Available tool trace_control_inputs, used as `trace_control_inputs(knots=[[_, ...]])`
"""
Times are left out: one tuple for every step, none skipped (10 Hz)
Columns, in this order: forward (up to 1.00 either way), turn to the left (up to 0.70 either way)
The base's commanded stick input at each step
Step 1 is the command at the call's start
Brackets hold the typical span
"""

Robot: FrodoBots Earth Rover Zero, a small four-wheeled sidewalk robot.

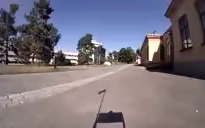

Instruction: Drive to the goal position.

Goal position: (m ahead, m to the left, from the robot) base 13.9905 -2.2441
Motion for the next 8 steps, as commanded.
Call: trace_control_inputs(knots=[[0.7,-0.1],[0.7,0.0],[0.7,0.0],[0.7,0.0],[0.7,0.0],[0.7,0.0],[0.7,0.0],[0.7,0.0]])
